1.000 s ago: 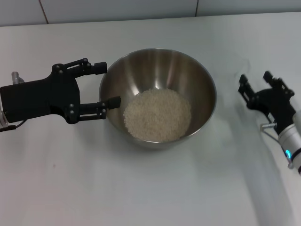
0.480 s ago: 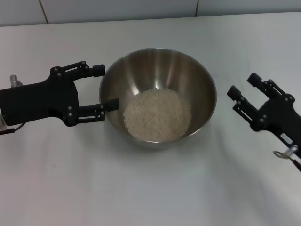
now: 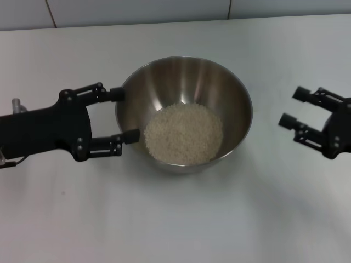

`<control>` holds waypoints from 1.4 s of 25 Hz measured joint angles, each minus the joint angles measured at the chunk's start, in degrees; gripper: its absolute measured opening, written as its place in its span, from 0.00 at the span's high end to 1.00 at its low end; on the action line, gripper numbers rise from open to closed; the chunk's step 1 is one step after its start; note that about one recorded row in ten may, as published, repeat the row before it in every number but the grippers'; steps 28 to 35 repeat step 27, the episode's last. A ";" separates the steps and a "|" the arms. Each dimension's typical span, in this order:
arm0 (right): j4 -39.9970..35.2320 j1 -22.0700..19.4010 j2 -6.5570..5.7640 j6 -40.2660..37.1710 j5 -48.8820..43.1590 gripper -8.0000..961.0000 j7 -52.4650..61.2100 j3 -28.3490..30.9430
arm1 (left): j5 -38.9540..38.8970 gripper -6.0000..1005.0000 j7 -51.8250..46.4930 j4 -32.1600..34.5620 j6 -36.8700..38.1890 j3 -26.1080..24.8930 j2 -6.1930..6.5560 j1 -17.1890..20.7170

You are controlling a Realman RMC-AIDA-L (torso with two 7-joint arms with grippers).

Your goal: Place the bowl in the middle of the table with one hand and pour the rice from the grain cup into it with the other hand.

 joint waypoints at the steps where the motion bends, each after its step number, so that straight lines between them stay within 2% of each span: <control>1: -1.89 0.76 0.56 -0.15 0.06 0.31 0.26 -1.35 | 0.05 0.17 0.00 0.00 0.17 0.03 -0.01 0.08; 4: -4.97 2.32 1.82 -0.42 0.15 0.31 0.25 -4.34 | 0.26 0.17 0.01 -0.33 0.74 0.24 -0.04 0.58; 7: -5.52 3.35 2.20 -0.06 0.18 0.31 0.28 -6.66 | 0.30 0.17 0.48 -0.66 2.20 0.41 -0.03 1.25; 15: -5.15 3.74 2.29 -0.04 0.20 0.31 0.17 -7.62 | 0.27 0.17 1.35 -1.24 3.52 0.41 -0.14 2.60; 22: -5.14 3.68 2.36 0.44 -0.11 0.31 0.52 -8.02 | 0.25 0.17 3.73 -3.74 4.02 0.74 -0.18 2.69; 35: -5.11 3.48 2.43 0.53 -0.18 0.31 0.61 -8.05 | 0.06 0.17 3.75 -3.76 4.06 0.76 -0.18 2.69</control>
